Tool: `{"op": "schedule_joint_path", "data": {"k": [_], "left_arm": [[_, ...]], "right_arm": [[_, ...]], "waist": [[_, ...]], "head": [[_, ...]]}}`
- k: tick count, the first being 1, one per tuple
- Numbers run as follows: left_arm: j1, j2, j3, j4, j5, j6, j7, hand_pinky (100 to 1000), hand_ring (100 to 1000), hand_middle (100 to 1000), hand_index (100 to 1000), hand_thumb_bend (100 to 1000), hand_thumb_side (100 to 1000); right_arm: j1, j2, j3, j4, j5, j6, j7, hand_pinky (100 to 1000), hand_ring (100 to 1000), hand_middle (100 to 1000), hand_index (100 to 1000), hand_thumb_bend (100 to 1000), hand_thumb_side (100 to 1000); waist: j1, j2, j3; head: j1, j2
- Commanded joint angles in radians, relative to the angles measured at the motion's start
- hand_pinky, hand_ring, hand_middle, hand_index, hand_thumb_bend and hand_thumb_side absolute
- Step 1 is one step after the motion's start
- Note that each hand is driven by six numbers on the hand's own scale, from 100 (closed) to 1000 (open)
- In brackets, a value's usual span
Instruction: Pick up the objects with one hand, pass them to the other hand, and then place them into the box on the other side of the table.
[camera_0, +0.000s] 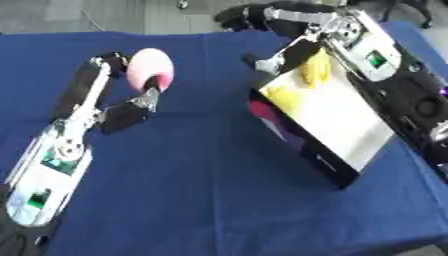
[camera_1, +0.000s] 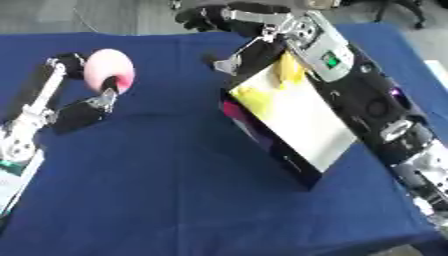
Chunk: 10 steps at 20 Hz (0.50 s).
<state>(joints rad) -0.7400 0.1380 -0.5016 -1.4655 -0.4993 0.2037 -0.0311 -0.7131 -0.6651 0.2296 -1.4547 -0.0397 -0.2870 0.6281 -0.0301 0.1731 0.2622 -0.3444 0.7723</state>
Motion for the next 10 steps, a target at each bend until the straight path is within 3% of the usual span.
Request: {"op": "schedule_joint_path", "data": {"k": [1, 5, 10], "left_arm": [[-0.023, -0.017, -0.004, -0.011, -0.017, -0.017, -0.003, 804, 765, 648, 606, 100, 365], [-0.026, -0.044, -0.011, 0.003, -0.031, -0.029, -0.001, 803, 766, 648, 606, 100, 367], [-0.029, -0.069, -0.015, 0.021, -0.044, -0.041, 0.007, 803, 766, 648, 606, 100, 368]], "right_arm": [[-0.023, -0.015, -0.006, 0.002, 0.021, 0.001, 0.002, 1000, 1000, 1000, 1000, 100, 154], [-0.033, -0.004, 0.003, 0.013, 0.036, 0.007, 0.018, 1000, 1000, 1000, 1000, 100, 188], [-0.040, 0.007, 0.010, 0.015, 0.058, 0.002, 0.040, 1000, 1000, 1000, 1000, 100, 115]], "waist": [[-0.007, -0.004, 0.006], [-0.005, -0.005, 0.017], [-0.002, -0.005, 0.021]], "head": [[-0.015, -0.002], [-0.026, -0.002], [-0.032, -0.002]]}}
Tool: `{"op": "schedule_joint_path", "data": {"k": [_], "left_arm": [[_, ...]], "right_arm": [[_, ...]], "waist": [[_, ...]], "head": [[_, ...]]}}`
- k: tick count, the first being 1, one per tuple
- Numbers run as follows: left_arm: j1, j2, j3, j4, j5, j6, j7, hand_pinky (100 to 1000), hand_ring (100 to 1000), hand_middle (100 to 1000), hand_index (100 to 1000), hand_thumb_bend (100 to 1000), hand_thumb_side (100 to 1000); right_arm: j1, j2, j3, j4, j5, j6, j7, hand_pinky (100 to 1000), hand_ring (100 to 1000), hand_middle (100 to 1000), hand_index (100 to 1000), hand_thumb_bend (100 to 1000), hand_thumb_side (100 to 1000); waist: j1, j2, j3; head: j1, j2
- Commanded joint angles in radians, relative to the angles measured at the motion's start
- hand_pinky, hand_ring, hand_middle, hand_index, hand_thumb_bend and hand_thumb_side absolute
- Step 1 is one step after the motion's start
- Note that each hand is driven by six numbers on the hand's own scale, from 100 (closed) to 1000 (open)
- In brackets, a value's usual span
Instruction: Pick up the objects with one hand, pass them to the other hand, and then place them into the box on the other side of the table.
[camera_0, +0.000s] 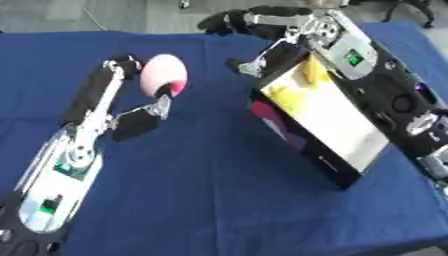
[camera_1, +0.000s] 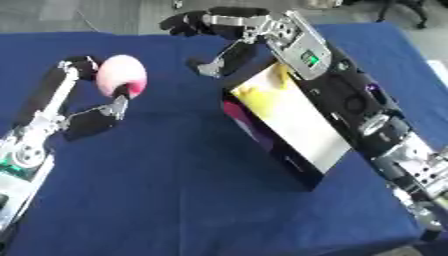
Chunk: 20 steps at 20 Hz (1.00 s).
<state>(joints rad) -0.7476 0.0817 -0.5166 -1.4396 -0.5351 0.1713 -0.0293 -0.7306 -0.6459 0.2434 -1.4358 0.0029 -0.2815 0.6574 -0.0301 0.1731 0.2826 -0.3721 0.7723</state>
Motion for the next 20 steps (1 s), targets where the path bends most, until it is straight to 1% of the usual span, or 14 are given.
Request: {"op": "schedule_joint_path", "data": {"k": [1, 4, 7, 12, 20], "left_arm": [[-0.022, -0.018, 0.000, -0.001, -0.011, -0.011, 0.008, 803, 766, 648, 606, 100, 369], [-0.023, -0.034, 0.000, 0.012, -0.018, -0.018, 0.016, 803, 766, 648, 606, 100, 376], [-0.024, -0.047, 0.000, 0.026, -0.025, -0.027, 0.024, 803, 766, 648, 606, 100, 378], [-0.027, -0.061, 0.003, 0.043, -0.034, -0.036, 0.038, 802, 766, 647, 606, 100, 386], [-0.032, -0.088, 0.002, 0.060, -0.048, -0.052, 0.049, 802, 766, 647, 607, 100, 382]], "right_arm": [[-0.025, -0.009, -0.002, -0.002, 0.023, -0.006, 0.015, 1000, 1000, 1000, 1000, 100, 111], [-0.030, 0.001, 0.003, 0.001, 0.041, -0.011, 0.023, 1000, 1000, 1000, 1000, 100, 109], [-0.035, 0.010, 0.006, 0.006, 0.052, -0.015, 0.035, 1000, 1000, 1000, 1000, 100, 129], [-0.041, 0.024, 0.012, 0.009, 0.057, -0.021, 0.073, 1000, 1000, 1000, 1000, 100, 199], [-0.055, 0.046, 0.018, 0.022, 0.080, 0.002, 0.093, 1000, 1000, 1000, 1000, 100, 262]], "waist": [[-0.002, -0.004, 0.002], [-0.004, -0.003, 0.004], [-0.007, 0.000, 0.010], [-0.012, 0.005, 0.023], [-0.017, 0.013, 0.036]], "head": [[-0.005, -0.002], [-0.007, -0.002], [-0.010, -0.002], [-0.010, -0.002], [-0.021, -0.002]]}}
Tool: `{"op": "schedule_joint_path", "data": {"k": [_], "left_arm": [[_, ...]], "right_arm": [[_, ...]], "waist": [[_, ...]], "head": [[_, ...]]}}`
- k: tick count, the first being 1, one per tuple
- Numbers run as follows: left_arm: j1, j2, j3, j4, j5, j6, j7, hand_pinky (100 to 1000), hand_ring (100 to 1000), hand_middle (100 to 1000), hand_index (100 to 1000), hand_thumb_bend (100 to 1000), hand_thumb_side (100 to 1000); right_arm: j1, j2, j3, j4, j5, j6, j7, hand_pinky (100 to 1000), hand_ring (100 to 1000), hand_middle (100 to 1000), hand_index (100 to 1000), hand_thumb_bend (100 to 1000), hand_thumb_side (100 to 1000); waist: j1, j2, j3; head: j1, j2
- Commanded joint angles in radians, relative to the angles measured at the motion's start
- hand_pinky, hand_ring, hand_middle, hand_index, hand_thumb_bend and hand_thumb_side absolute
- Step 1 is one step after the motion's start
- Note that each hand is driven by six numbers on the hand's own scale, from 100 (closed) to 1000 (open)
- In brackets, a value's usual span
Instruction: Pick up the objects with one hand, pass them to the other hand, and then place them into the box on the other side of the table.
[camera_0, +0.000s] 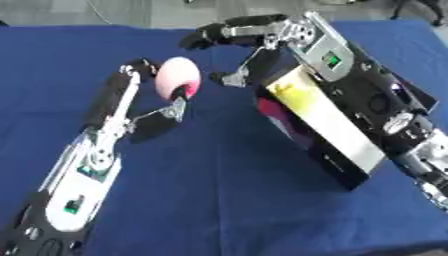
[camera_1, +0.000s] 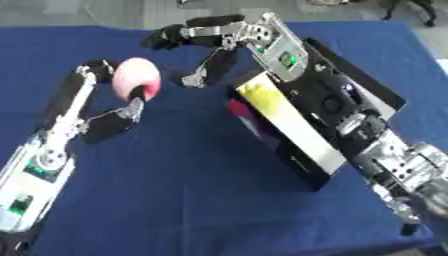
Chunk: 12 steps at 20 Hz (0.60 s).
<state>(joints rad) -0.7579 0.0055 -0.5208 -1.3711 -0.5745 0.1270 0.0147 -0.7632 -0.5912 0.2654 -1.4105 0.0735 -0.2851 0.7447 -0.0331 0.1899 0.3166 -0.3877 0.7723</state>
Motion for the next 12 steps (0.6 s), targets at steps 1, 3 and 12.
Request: {"op": "schedule_joint_path", "data": {"k": [1, 3, 12], "left_arm": [[-0.022, -0.015, 0.006, -0.006, -0.011, -0.010, 0.008, 802, 766, 647, 607, 100, 380], [-0.022, -0.022, 0.006, -0.001, -0.016, -0.014, 0.012, 802, 766, 646, 606, 100, 375], [-0.023, -0.035, 0.009, 0.027, -0.038, -0.022, 0.027, 801, 766, 647, 606, 100, 362]], "right_arm": [[-0.023, -0.006, -0.002, -0.003, 0.011, 0.007, 0.010, 1000, 1000, 1000, 1000, 100, 266], [-0.024, -0.002, 0.000, -0.002, 0.014, 0.008, 0.020, 1000, 1000, 1000, 1000, 100, 289], [-0.023, 0.003, 0.008, -0.009, 0.011, 0.009, 0.065, 1000, 1000, 1000, 1000, 100, 327]], "waist": [[-0.014, -0.003, 0.002], [-0.015, -0.002, 0.002], [-0.015, 0.005, 0.001]], "head": [[-0.006, -0.002], [-0.007, -0.002], [-0.015, -0.008]]}}
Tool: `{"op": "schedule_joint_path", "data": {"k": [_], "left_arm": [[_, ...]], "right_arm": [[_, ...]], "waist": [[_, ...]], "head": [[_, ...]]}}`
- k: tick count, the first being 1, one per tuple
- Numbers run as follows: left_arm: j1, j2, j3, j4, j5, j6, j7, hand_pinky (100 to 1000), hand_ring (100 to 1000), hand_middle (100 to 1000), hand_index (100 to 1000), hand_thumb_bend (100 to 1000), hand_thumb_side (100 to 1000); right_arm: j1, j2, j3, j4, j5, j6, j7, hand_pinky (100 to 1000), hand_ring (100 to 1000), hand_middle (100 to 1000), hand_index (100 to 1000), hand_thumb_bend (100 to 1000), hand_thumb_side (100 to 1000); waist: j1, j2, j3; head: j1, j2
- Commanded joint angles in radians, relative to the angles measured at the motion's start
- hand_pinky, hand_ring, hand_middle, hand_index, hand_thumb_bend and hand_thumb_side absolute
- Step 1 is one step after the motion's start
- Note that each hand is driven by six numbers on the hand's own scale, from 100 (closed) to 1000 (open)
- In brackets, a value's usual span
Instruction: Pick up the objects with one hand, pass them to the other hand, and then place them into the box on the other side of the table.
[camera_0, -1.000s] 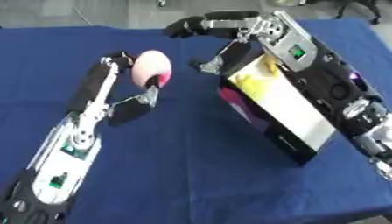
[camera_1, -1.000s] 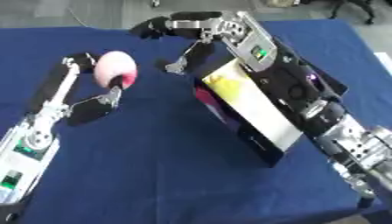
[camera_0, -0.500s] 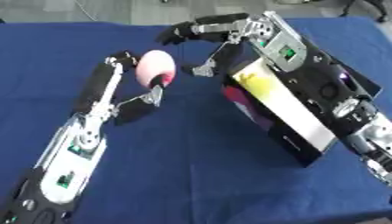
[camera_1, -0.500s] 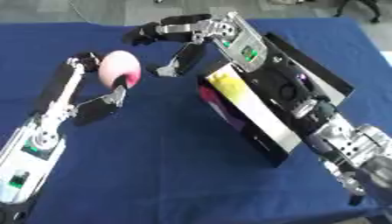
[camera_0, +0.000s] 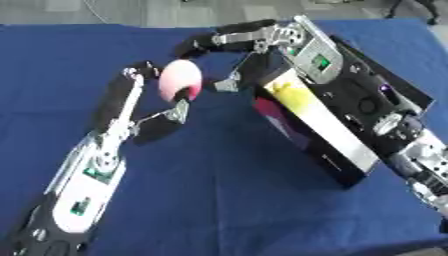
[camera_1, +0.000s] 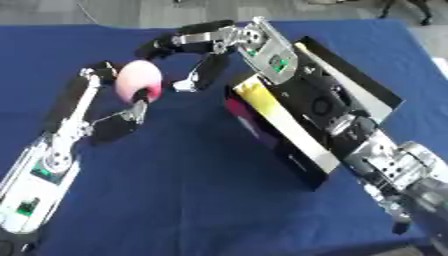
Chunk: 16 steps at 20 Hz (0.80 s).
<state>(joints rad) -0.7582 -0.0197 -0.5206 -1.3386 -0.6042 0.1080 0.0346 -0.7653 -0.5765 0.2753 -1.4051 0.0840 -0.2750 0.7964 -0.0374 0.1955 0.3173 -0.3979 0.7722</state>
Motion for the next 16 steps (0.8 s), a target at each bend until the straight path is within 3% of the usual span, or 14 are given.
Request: {"op": "schedule_joint_path", "data": {"k": [1, 16], "left_arm": [[-0.023, -0.011, 0.009, -0.003, -0.010, -0.004, 0.009, 801, 766, 647, 606, 100, 362], [-0.038, -0.041, 0.027, 0.075, -0.064, -0.011, 0.049, 799, 765, 648, 606, 100, 334]], "right_arm": [[-0.021, -0.011, -0.002, -0.014, 0.002, -0.001, 0.016, 1000, 1000, 1000, 1000, 100, 328], [-0.016, -0.012, 0.006, -0.036, -0.016, 0.003, 0.047, 1000, 1000, 1000, 1000, 100, 278]], "waist": [[-0.010, 0.000, 0.001], [-0.010, 0.004, -0.008]], "head": [[-0.005, -0.008], [-0.011, -0.007]]}}
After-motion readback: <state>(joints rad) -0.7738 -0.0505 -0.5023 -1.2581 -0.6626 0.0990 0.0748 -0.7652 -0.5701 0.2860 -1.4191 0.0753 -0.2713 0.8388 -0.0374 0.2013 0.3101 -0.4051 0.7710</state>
